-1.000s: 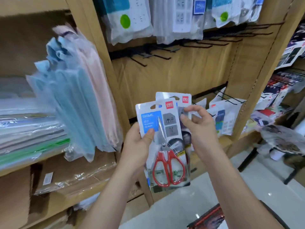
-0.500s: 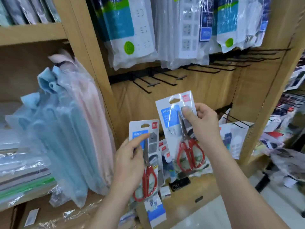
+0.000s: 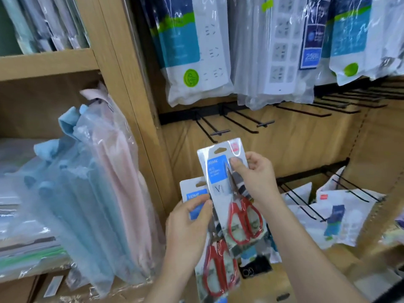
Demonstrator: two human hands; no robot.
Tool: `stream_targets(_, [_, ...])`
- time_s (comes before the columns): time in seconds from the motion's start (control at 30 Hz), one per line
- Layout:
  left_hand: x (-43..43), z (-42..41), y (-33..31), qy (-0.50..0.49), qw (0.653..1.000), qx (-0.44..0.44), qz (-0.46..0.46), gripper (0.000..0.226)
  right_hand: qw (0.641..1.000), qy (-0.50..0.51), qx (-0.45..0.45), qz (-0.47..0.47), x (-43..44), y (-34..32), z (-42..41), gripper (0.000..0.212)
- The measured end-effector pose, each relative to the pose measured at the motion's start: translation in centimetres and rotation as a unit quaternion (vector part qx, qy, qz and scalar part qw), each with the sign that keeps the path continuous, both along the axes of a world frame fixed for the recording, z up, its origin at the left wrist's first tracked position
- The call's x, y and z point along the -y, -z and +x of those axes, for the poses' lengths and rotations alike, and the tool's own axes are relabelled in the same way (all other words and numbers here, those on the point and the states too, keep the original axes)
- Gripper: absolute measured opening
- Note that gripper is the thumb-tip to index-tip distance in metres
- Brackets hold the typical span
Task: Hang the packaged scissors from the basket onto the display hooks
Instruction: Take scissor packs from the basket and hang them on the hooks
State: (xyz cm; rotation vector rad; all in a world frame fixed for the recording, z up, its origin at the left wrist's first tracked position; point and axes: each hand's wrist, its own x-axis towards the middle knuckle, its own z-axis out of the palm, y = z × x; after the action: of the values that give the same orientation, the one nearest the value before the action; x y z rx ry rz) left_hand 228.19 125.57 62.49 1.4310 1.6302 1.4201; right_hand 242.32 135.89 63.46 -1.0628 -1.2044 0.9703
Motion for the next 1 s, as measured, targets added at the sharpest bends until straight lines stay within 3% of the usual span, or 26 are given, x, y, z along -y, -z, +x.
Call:
stream_targets(0.23, [-0.1,-0.3,0.6,-0.073,0.984,-0.158,0.042,0.044,0.999,0.024,0.034,0.0,-0.7,-1.8,-0.6,0.017])
stream_targets(0.43, [3.2,-1.0,-0.8,-0.062,0.968,-0.193,0.146,0.072,0.998,0.042,0.049,0.006,-1.2,-0.7,-1.1,0.01])
stream_targets(0.53, [2.8,-0.8,-1.5,-0.04,0.974,-0.162,0.155,0.073,0.999,0.028,0.035,-0.005,-1.6,-0.4,-2.0,0.006])
stream_targets(0.7, [-1.9,-0.1,-1.6,0.007,0.994,-0.096,0.047,0.076,0.997,-0.065,-0.028,-0.036,-1.6,0.2,-0.9,0.018])
stream_targets(0.77, [-3.2,0.0,-1.3,0.018,0.995,-0.09,0.026,0.077,0.998,-0.057,-0.03,-0.019,-1.6,0.3,-0.2,0.018])
stream_targets(0.9, [-4.7,0.2,-0.8,0.023,0.997,-0.068,0.009,0.075,0.992,0.018,0.084,0.091,-2.3,0.3,-0.1,0.02])
stream_targets(1.0, [-5.3,0.3,-0.4,0.017,0.998,-0.065,0.018,0.076,0.988,0.038,0.118,0.089,-4.2,0.7,-1.0,0.013])
